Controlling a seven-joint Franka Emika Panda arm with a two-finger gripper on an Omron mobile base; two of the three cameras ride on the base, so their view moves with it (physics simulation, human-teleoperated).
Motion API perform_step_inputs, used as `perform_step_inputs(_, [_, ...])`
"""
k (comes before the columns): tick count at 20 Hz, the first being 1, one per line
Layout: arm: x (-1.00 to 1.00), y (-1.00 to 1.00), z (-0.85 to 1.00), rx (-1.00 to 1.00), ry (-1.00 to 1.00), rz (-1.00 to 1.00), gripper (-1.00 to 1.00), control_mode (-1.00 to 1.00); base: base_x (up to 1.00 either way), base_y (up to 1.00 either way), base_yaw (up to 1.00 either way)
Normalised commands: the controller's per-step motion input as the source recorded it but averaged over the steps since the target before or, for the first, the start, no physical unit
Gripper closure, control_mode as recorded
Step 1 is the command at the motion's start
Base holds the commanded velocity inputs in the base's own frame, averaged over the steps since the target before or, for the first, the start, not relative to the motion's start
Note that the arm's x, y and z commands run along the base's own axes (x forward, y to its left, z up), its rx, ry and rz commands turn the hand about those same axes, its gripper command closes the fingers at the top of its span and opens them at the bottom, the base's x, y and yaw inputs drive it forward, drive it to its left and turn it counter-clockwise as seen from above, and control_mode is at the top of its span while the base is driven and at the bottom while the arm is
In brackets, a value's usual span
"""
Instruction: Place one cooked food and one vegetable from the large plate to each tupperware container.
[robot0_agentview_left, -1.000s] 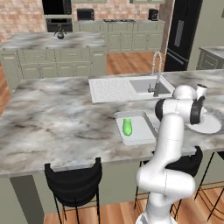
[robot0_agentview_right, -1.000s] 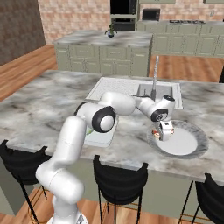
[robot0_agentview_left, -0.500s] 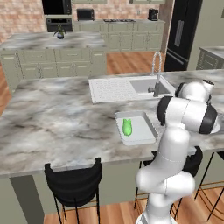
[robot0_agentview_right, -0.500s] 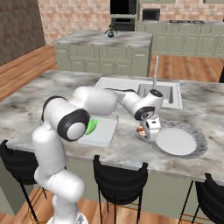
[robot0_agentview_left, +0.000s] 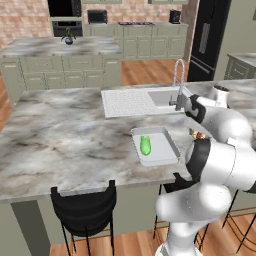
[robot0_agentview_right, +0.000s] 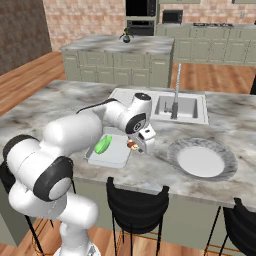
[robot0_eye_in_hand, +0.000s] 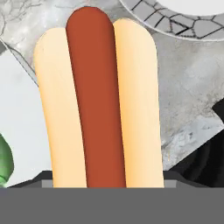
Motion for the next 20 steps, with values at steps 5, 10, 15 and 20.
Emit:
perform_step_inputs(5, [0.12,0.82,0.10,-0.07,0.00,0.59,1.00,-1.00,0.00,0.00,0.00])
perform_step_inputs(10, [0.26,0.55,0.03,-0.19,0.02,0.29,1.00,-1.00,0.00,0.00,0.00])
perform_step_inputs(15, [0.18,0.32,-0.24,-0.21,0.09,-0.01,1.00,-1.00,0.00,0.00,0.00])
perform_step_inputs(20, [0.44,0.19,-0.52,-0.03,0.03,0.00,1.00,-1.00,0.00,0.00,0.00])
